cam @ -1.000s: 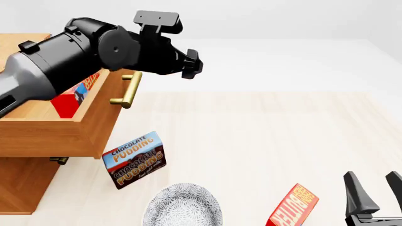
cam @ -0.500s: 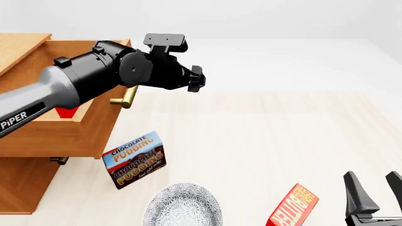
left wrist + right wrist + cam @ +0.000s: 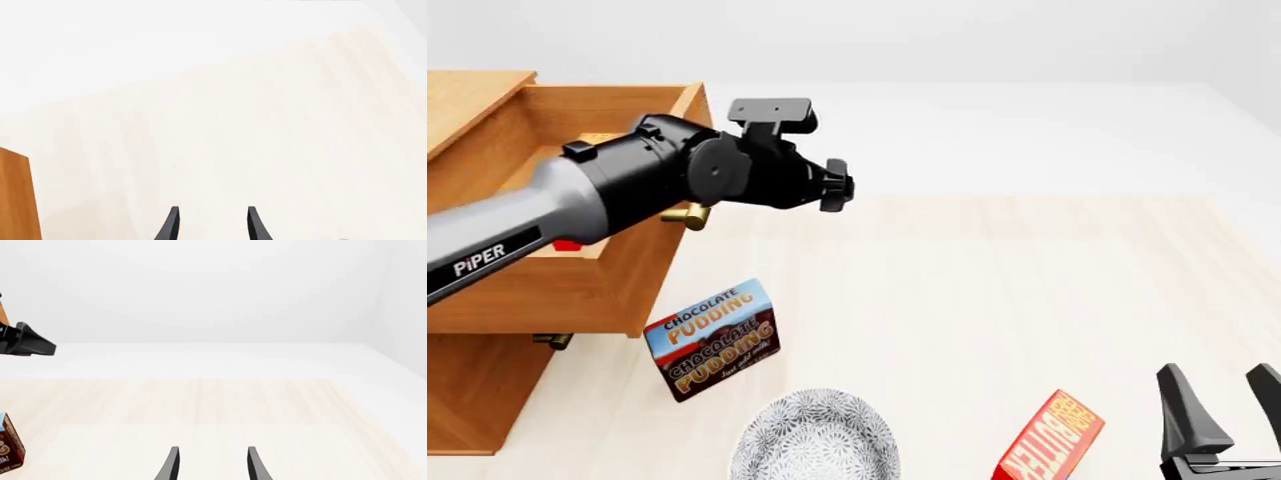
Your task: Put the butter at the front in the top drawer of the cabinet and close it.
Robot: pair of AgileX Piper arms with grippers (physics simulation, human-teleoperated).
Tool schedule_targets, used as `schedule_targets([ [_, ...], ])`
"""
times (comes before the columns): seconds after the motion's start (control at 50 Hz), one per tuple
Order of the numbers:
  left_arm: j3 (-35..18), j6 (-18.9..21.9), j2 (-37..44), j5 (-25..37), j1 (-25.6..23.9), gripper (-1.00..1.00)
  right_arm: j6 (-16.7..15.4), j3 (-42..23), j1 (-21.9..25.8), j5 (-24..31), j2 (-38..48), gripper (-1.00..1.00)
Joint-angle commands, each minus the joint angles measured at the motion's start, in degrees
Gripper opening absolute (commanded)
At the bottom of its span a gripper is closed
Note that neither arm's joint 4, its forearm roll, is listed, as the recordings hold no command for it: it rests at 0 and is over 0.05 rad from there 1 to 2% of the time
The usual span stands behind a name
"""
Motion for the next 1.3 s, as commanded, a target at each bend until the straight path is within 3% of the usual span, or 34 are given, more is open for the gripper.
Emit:
schedule_targets([
  [0.02,2.1,-0.4,-0.5,-1.2,1.9,1.00,0.0,0.1,0.0,0.0,-0.1,1.00],
  [0.44,5.4,-0.9,-2.0,-2.3,4.7,1.00,0.0,0.1,0.0,0.0,-0.1,1.00],
  [1.3,7.6,2.7,-5.0,0.0,11.1,1.00,0.0,0.1,0.0,0.0,-0.1,1.00],
])
